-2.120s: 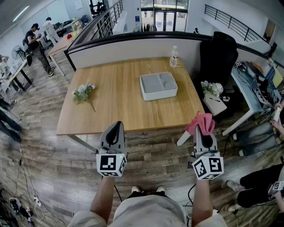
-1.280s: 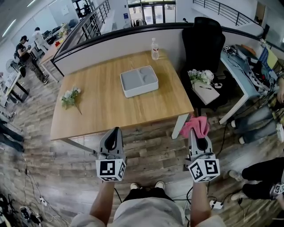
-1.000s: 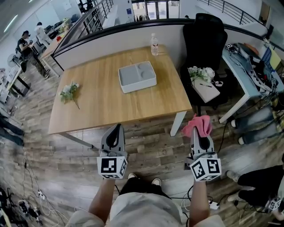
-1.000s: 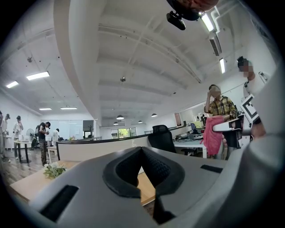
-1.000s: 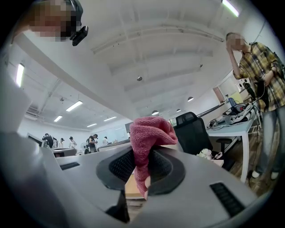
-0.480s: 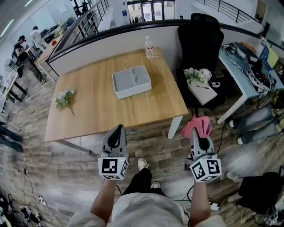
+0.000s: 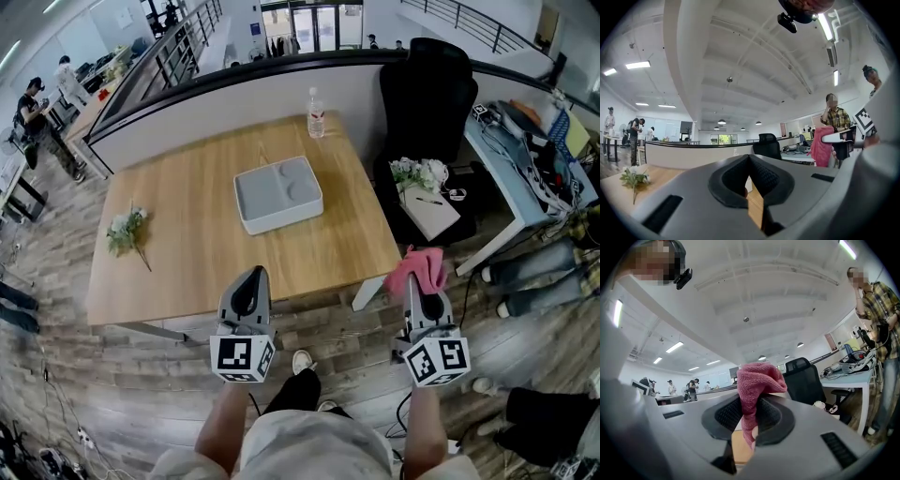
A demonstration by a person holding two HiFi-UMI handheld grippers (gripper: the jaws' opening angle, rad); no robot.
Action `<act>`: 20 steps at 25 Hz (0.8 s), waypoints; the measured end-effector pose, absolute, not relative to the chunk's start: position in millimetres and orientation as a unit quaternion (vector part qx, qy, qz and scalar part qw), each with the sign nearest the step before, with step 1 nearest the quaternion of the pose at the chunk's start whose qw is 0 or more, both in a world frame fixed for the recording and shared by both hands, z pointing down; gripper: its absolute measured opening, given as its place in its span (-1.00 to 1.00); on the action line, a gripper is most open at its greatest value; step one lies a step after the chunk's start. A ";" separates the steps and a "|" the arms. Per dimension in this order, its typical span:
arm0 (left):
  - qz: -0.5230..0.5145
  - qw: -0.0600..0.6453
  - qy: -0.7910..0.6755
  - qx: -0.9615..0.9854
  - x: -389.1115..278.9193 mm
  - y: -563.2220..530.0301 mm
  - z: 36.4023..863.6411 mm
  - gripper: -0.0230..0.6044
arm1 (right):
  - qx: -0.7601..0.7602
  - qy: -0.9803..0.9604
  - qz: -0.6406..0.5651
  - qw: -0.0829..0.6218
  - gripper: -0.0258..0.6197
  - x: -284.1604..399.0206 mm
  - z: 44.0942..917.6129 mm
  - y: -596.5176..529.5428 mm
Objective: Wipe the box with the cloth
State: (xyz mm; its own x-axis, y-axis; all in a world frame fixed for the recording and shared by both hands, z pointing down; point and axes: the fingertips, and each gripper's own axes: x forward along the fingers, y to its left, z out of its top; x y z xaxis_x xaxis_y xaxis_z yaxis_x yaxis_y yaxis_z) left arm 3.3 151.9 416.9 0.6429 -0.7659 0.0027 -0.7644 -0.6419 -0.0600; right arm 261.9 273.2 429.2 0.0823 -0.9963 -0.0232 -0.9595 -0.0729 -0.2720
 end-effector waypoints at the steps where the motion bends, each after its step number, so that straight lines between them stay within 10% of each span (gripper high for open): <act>1: -0.013 0.025 0.422 -0.906 2.3 142.4 417.2 -0.89 | -0.727 0.673 -0.085 0.106 -0.68 259.8 428.4 263.8; 20: -0.012 0.002 0.418 -0.908 -14.8 -22.6 430.1 -0.89 | -0.708 0.695 -0.094 0.087 -0.69 229.8 428.4 94.6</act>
State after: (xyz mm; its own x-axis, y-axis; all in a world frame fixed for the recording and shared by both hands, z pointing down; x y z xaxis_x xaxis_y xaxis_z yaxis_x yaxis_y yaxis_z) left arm -14.8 -22.6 430.1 0.6504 -0.7593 0.0198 -0.7593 -0.6507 -0.0129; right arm 229.8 94.6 428.4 0.0173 -0.9998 0.0116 -0.9670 -0.0197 -0.2540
